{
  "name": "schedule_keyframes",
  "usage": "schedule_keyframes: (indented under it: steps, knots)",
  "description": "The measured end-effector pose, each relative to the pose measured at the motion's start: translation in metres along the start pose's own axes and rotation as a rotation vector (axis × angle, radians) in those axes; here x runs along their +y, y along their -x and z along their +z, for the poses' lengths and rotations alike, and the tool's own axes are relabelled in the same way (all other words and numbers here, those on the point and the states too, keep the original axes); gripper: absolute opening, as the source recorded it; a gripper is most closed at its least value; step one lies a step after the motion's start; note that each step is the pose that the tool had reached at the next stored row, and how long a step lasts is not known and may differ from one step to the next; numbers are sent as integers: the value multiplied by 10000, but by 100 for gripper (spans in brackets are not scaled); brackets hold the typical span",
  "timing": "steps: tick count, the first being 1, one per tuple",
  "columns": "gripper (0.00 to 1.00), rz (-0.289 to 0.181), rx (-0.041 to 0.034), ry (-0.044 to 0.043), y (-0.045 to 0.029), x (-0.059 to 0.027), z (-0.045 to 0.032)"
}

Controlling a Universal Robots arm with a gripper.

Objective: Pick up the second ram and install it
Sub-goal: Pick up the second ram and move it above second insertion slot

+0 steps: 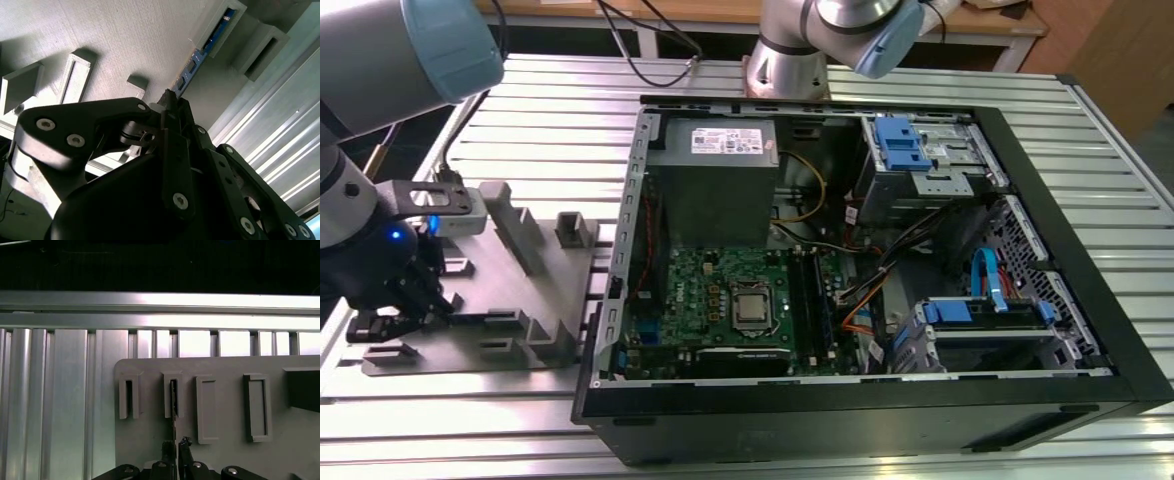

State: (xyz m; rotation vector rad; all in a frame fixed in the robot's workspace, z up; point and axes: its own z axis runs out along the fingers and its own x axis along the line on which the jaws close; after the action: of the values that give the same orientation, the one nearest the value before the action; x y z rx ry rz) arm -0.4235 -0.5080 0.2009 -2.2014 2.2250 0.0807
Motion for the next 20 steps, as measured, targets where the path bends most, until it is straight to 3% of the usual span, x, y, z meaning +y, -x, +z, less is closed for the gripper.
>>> schedule_keyframes:
  steps: [10, 11, 20]
  knots:
    - [15, 0, 0, 0, 0, 0, -4]
    - [8, 0, 1, 0, 0, 0, -4]
    - [8, 0, 1, 1, 0, 0, -9]
